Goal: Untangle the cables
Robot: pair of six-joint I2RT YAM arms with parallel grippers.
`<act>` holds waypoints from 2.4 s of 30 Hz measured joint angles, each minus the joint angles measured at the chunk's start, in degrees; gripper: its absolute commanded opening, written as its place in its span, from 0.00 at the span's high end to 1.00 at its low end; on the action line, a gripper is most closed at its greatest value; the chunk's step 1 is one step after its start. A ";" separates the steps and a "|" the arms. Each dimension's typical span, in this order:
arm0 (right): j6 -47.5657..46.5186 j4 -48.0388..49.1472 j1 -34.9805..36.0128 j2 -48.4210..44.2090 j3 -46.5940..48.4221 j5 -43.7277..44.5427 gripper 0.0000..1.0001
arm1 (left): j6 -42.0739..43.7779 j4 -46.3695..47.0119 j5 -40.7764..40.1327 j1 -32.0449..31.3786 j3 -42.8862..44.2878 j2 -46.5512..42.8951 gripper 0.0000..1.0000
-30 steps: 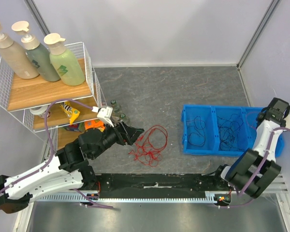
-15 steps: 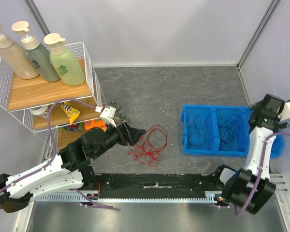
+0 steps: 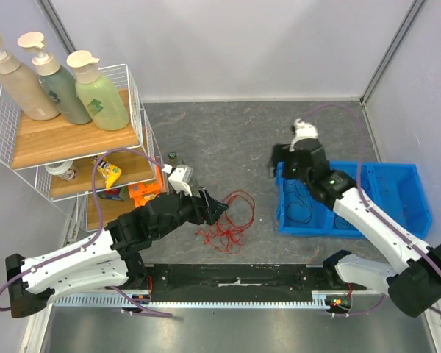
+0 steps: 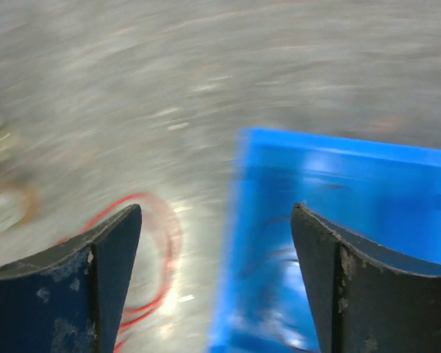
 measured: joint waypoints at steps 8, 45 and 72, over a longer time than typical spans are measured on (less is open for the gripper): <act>2.67 14.08 22.99 8.76 -3.39 -17.97 0.25 | 0.42 -3.23 -0.48 0.00 -0.92 0.11 0.30; 8.98 16.15 32.70 -2.69 -17.73 -13.27 0.13 | 8.76 -2.95 6.67 -0.04 5.79 7.26 0.98; 16.00 28.35 32.74 4.50 -17.73 -4.17 0.23 | 26.25 4.44 25.49 -0.04 28.46 4.09 0.98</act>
